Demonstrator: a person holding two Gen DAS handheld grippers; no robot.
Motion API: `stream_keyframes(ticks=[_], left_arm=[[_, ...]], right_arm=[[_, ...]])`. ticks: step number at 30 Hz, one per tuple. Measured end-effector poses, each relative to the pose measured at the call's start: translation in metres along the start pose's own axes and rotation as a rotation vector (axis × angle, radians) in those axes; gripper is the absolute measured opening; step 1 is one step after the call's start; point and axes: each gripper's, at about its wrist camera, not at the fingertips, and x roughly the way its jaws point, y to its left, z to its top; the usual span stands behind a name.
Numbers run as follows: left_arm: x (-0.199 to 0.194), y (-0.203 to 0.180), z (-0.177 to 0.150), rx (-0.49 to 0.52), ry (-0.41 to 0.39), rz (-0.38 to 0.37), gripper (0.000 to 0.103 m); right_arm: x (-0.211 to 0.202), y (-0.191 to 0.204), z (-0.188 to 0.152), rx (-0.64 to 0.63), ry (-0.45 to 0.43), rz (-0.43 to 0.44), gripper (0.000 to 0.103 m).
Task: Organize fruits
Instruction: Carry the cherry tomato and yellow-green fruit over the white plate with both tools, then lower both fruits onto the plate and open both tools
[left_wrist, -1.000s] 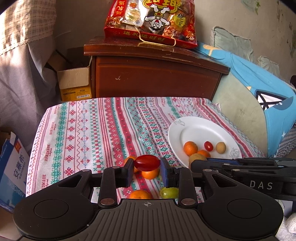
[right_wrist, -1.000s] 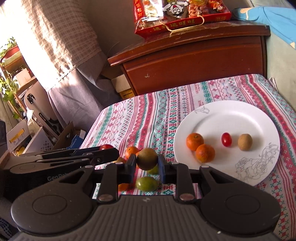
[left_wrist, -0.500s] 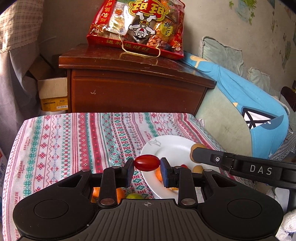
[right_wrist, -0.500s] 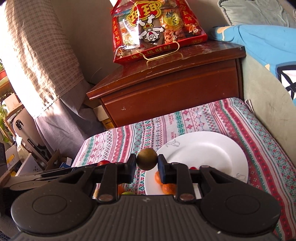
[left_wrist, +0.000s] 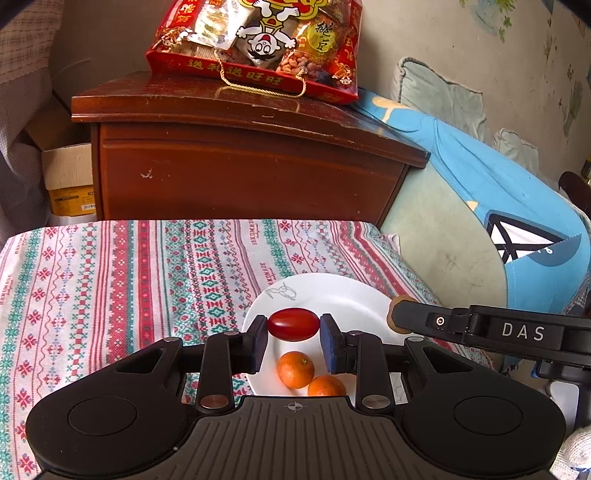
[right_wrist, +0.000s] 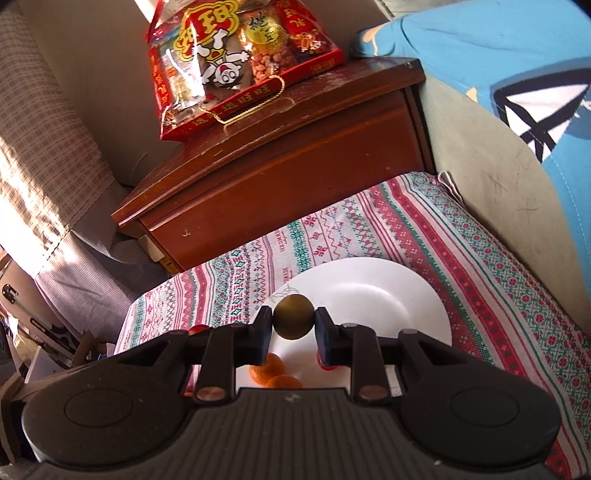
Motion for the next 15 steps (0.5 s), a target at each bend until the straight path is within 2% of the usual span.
stream_keyframes(ticks=[6,15], left_arm=[[0.025,-0.007,-0.002,0.013,0.029,-0.012,0.028],[0.051,-0.01,-0.006,0.019,0.056,0.001,0.028]], right_arm=[[0.016,-0.014,0.006,0.027,0.007,-0.046,0.025],[0.043,-0.03,-0.001,0.065,0.073,-0.086,0.026]])
